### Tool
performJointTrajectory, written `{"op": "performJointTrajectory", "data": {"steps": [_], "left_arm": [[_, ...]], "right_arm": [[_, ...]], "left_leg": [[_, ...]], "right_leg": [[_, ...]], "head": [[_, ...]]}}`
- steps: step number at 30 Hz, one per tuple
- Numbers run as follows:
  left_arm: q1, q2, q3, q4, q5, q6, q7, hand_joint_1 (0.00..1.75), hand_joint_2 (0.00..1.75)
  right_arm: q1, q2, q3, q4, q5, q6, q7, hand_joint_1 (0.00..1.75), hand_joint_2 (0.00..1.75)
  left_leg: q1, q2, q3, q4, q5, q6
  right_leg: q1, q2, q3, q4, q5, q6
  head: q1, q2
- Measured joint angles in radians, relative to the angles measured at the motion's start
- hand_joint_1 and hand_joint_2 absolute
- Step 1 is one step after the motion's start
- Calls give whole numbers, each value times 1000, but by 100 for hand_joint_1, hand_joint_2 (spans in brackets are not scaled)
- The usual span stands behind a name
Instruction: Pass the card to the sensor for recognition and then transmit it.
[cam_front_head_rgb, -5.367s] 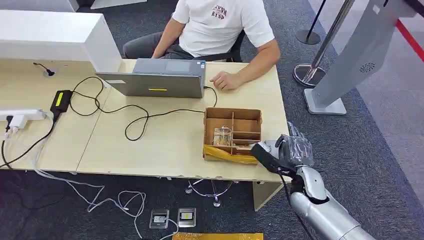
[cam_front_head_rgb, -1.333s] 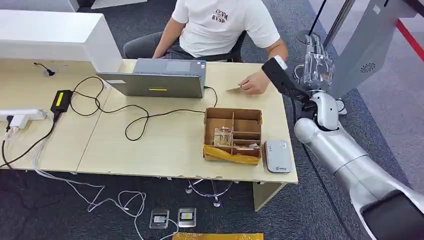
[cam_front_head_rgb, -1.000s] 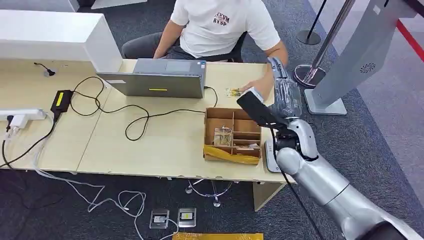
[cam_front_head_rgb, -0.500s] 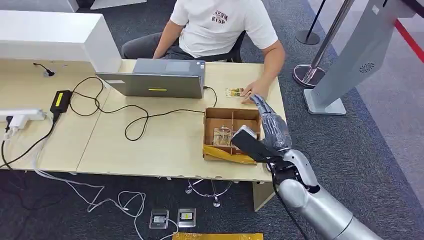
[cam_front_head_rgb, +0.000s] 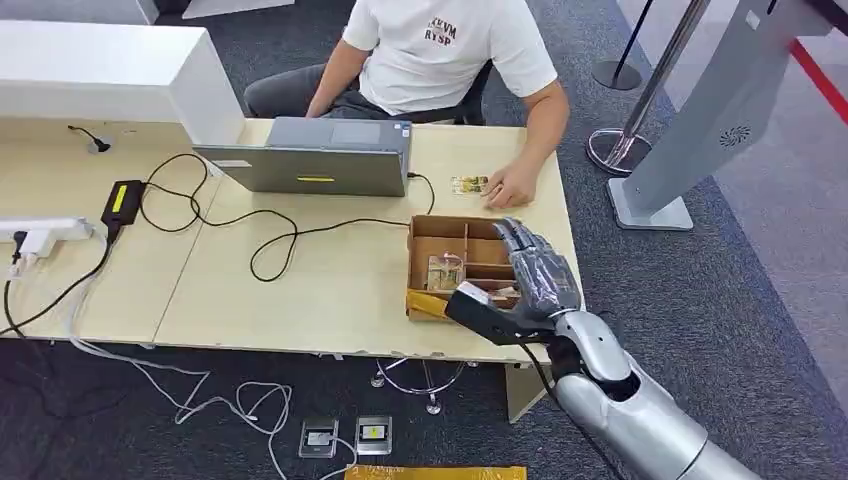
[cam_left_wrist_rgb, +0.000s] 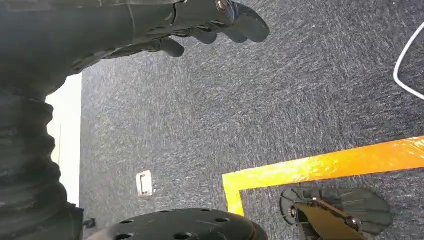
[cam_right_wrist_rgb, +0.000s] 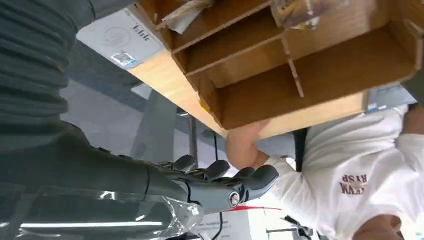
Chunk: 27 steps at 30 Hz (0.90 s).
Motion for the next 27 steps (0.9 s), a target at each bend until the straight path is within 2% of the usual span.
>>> {"op": "performJointTrajectory", "data": {"steps": [15, 21, 22, 27], "left_arm": [[0, 0, 1, 0, 11, 4, 13, 0, 175], [0, 0, 1, 0, 11, 0, 13, 0, 175], [0, 0, 1, 0, 10, 0, 13, 0, 0], [1, 0, 1, 0, 10, 0, 13, 0, 0]], "right_arm": [[11, 24, 69, 65, 52, 56, 60, 0, 175], [27, 30, 79, 80, 83, 12, 85, 0, 175], [29, 30, 79, 82, 92, 0, 88, 0, 175], [29, 30, 79, 84, 102, -12, 92, 0, 175]], "left_leg": [[0, 0, 0, 0, 0, 0], [0, 0, 0, 0, 0, 0], [0, 0, 0, 0, 0, 0], [0, 0, 0, 0, 0, 0]], "right_leg": [[0, 0, 0, 0, 0, 0], [0, 0, 0, 0, 0, 0], [0, 0, 0, 0, 0, 0], [0, 0, 0, 0, 0, 0]], "head": [[0, 0], [0, 0], [0, 0], [0, 0]]}}
